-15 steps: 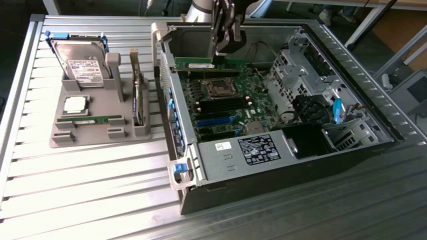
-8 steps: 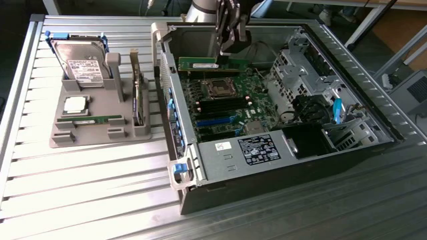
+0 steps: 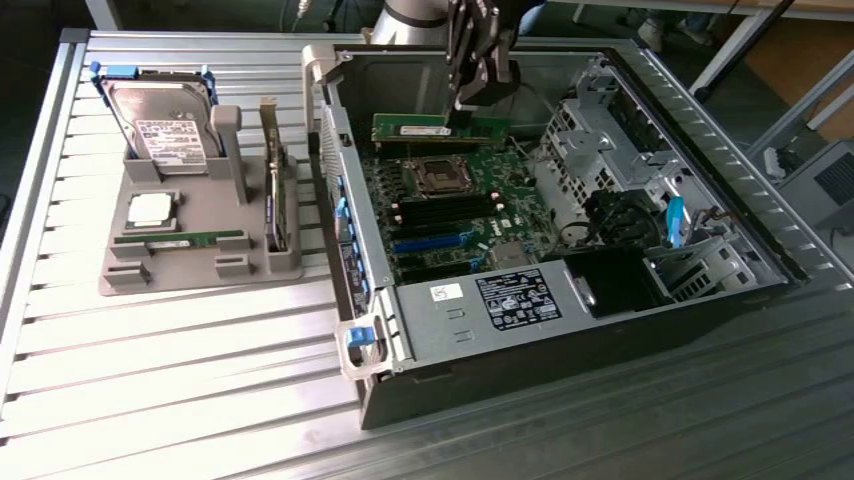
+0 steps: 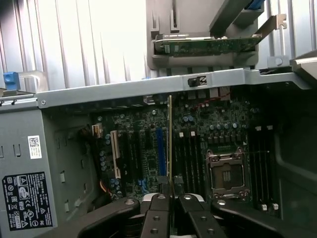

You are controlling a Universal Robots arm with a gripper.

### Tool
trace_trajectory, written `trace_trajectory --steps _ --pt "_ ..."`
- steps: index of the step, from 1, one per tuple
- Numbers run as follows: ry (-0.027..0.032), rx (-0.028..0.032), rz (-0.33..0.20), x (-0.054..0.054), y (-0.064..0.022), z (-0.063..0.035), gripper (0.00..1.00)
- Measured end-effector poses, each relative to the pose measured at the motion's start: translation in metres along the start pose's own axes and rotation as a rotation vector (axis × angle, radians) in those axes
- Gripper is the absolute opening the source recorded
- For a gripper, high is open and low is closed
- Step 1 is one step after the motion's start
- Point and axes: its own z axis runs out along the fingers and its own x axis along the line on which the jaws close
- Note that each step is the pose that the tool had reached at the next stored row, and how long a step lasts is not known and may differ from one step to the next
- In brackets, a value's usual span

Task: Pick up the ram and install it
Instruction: 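Pick up the ram and move it above insertion slot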

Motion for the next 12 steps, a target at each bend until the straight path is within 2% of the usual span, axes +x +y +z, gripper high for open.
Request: trace_trajectory --steps 3,12 --pt "0.0005 0.0001 0.0 -0.001 -0.0062 -0.0001 0.11" --pt "0.0018 0.0002 0.0 -0.002 -0.0178 -0.0004 0.11"
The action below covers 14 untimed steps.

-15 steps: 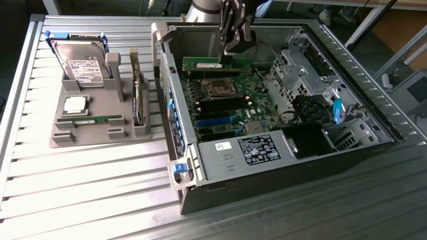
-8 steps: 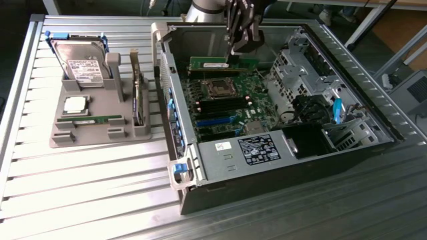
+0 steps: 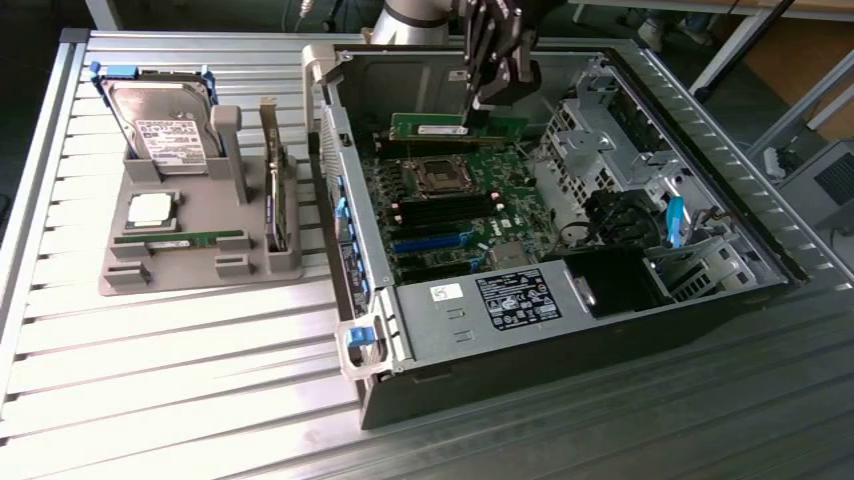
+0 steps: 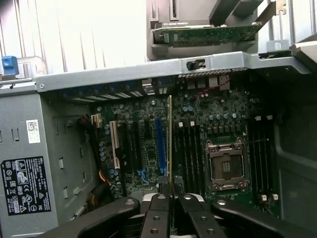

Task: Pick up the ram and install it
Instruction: 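Pick up the ram and move it above insertion slot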

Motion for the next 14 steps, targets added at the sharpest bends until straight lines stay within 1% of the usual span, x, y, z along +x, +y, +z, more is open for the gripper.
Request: trace_trajectory --steps 2,8,14 --pt "0.0004 0.0 0.0 0.0 -0.0036 -0.0001 0.11" --pt "0.0008 0.0001 0.0 -0.001 -0.0096 -0.0002 0.11" --pt "0.0031 0.0003 0.0 -0.002 -0.0196 -0.0005 0.11"
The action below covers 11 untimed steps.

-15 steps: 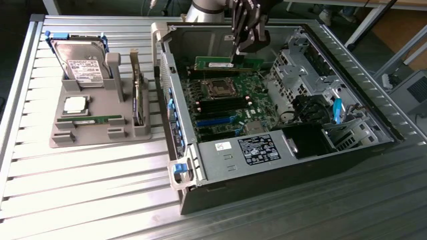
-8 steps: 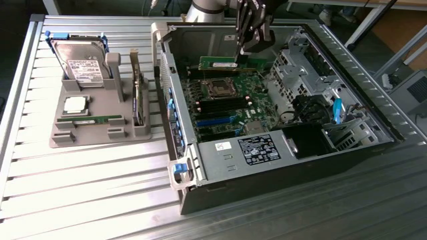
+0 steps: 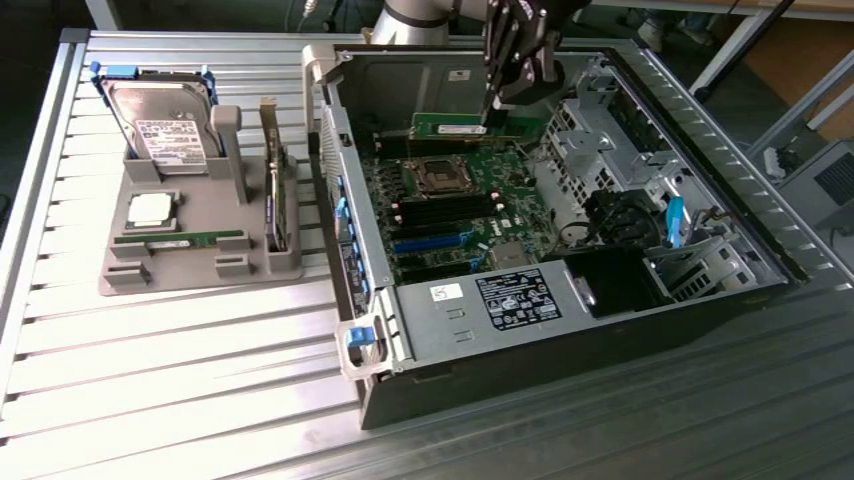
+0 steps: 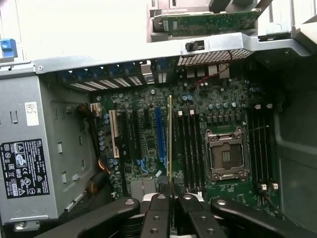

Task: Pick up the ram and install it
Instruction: 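Pick up the ram and move it above insertion slot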

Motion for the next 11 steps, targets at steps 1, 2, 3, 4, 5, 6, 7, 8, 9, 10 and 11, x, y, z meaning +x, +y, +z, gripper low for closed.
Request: trace_trajectory --steps 1,2,3,4,5,6,7,8,9,10,11 --pt "0.0004 0.0001 0.0 0.0 -0.0013 0.0 0.11" --pt "0.0008 0.0001 0.0 0.0 -0.0028 -0.0001 0.11" --pt "0.0014 0.0001 0.0 -0.001 -0.005 -0.0001 0.11" --pt "0.0017 0.0002 0.0 -0.001 -0.0064 -0.0001 0.11" --pt "0.0024 0.0003 0.0 -0.001 -0.0093 -0.0002 0.11" --pt "0.0027 0.0003 0.0 -0.001 -0.0107 -0.0003 0.11" --pt "0.0029 0.0004 0.0 -0.001 -0.0121 -0.0003 0.11" --pt "0.0033 0.0004 0.0 -0.001 -0.014 -0.0003 0.11" --pt "0.0035 0.0004 0.0 -0.002 -0.0152 -0.0004 0.11" --pt "0.0036 0.0004 0.0 -0.002 -0.016 -0.0004 0.11" --pt "0.0038 0.0004 0.0 -0.002 -0.0169 -0.0004 0.11"
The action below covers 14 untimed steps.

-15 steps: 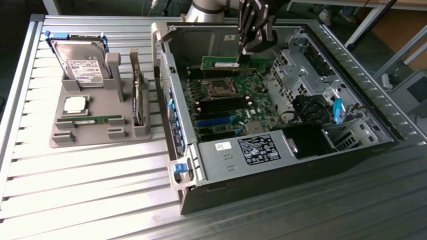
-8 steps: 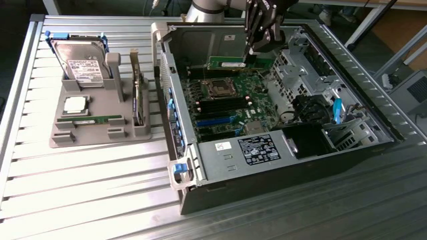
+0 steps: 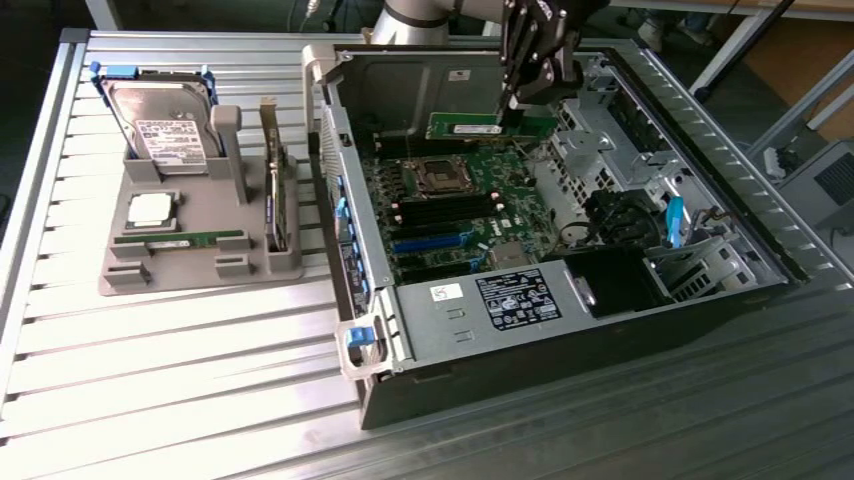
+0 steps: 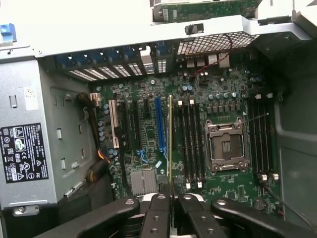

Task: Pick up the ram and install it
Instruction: 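Pick up the ram and move it above insertion slot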

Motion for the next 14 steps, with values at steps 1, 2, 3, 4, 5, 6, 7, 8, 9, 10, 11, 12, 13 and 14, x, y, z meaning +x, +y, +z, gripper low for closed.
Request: trace_trajectory --steps 1,2,3,4,5,6,7,8,9,10,11,12,13,14 --pt "0.0005 0.0001 0.0 0.0 -0.0031 -0.0001 0.11" --pt "0.0009 0.0001 0.0 0.0 -0.0043 -0.0001 0.11" --pt "0.0011 0.0001 0.0 -0.001 -0.0056 -0.0001 0.11" --pt "0.0014 0.0001 0.0 -0.001 -0.0071 -0.0001 0.11" --pt "0.0017 0.0002 0.0 -0.001 -0.0085 -0.0002 0.11" --pt "0.0019 0.0002 0.0 -0.001 -0.0095 -0.0002 0.11" --pt "0.0023 0.0002 0.0 -0.001 -0.0113 -0.0003 0.11" --pt "0.0026 0.0003 0.0 -0.001 -0.013 -0.0003 0.11" --pt "0.0029 0.0003 0.0 -0.002 -0.0146 -0.0003 0.11" --pt "0.0031 0.0004 0.0 -0.002 -0.0168 -0.0004 0.11" --pt "0.0033 0.0003 0.0 -0.002 -0.0188 -0.0004 0.11" --pt "0.0035 0.0004 0.0 -0.002 -0.0212 -0.0005 0.11" --pt "0.0039 0.0004 0.0 -0.003 -0.0254 -0.0006 0.11" --pt "0.0041 0.0004 0.0 -0.003 -0.0265 -0.0006 0.11"
